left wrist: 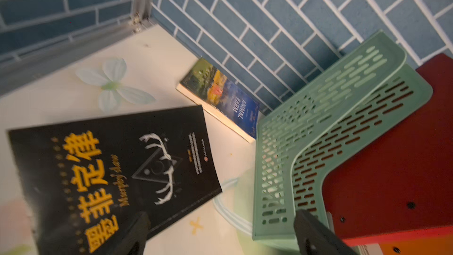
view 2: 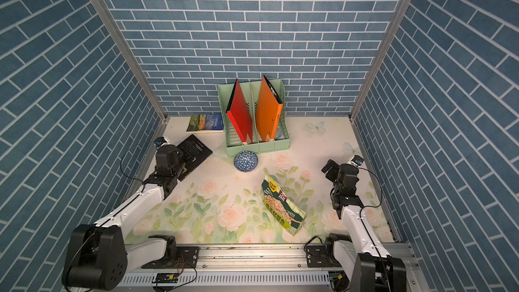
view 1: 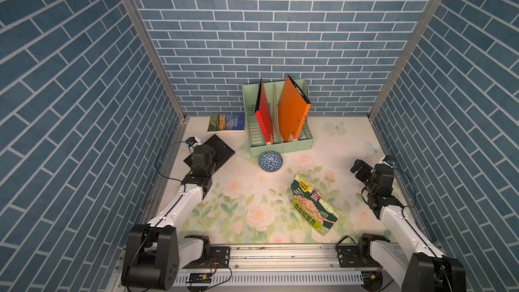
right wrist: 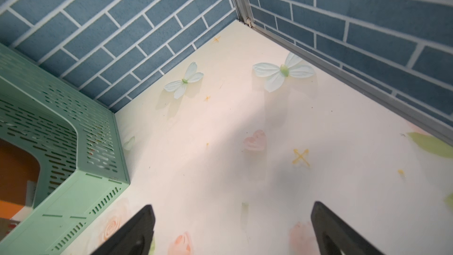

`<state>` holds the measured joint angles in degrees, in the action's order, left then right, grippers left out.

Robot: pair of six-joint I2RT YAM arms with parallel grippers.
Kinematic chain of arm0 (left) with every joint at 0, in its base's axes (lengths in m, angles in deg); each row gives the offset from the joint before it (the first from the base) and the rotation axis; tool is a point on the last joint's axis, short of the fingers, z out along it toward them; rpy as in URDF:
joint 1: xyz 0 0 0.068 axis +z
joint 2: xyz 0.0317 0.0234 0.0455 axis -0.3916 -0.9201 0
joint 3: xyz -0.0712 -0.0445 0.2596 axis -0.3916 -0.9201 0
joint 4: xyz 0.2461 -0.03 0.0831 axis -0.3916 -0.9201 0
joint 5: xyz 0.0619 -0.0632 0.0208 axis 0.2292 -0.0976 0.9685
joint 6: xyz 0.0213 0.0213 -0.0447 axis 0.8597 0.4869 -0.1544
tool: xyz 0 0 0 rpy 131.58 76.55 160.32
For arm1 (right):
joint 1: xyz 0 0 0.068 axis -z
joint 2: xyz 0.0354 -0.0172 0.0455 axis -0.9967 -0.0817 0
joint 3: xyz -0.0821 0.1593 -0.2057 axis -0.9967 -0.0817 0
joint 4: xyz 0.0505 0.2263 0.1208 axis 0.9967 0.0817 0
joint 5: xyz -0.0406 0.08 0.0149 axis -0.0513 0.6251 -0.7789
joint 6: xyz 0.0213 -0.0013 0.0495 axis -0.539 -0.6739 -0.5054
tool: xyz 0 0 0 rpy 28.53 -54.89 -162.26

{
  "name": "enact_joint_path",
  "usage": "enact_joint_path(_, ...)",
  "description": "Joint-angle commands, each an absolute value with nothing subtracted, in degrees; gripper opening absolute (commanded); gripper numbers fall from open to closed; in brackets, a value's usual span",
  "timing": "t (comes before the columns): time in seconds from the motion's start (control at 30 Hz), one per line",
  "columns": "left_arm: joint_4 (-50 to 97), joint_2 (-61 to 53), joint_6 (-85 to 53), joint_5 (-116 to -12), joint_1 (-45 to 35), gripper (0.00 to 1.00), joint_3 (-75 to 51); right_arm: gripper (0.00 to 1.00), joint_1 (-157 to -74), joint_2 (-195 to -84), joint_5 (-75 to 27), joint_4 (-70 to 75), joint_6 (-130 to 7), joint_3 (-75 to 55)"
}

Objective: Pour the oats into the breakfast bowl
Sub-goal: Pick up the bowl from the center of the board.

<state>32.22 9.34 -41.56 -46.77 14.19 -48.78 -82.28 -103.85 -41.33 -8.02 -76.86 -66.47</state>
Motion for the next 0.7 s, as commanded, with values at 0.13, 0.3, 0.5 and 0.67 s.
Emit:
enact_joint_path(0.13, 26.2, -2.8, -51.7, -41.9, -0.7, 0.92, -40.7, 1.00, -82.4, -97.7, -37.5, -6.4, -77.9, -68.3)
enact_joint_path(0.3, 25.0, -12.0, -53.5, -40.8, -5.2, 0.87, -35.9, 0.99, -82.5, -98.0, -36.9, 0.1, -78.4, -66.1)
enact_joint_path(0.5, 24.8, -18.1, -54.8, -41.8, -7.2, 0.69, -32.8, 0.99, -82.8, -99.4, -36.8, 3.4, -77.7, -64.5)
enact_joint_path(0.67, 25.1, -20.5, -55.5, -44.3, -9.0, 0.57, -32.3, 0.99, -82.8, -100.5, -36.2, 2.8, -77.0, -64.2)
